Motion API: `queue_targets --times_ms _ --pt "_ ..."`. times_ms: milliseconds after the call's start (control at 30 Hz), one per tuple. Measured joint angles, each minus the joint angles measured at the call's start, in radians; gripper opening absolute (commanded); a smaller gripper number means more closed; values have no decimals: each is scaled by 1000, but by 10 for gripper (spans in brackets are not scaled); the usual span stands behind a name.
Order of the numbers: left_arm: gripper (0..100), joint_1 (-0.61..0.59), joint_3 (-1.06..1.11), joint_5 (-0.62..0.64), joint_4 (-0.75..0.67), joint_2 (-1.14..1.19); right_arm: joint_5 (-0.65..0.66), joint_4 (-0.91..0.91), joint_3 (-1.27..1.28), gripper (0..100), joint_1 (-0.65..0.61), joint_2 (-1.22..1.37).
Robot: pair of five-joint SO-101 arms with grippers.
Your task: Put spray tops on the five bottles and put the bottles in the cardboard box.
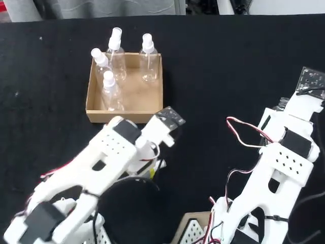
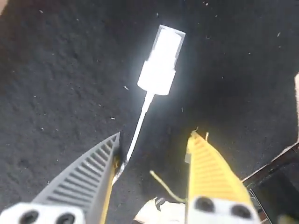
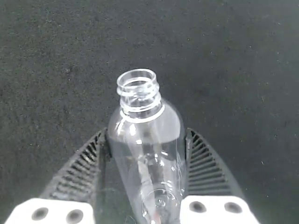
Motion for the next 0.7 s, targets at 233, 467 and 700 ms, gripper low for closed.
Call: queue_targets --times_ms 233,467,700 --pt "203 0 -115 0 -3 163 0 0 0 96 0 0" --pt "202 0 -192 0 -5 258 0 0 0 97 0 0" --pt "202 57 -201 2 -40 353 0 0 0 97 0 0"
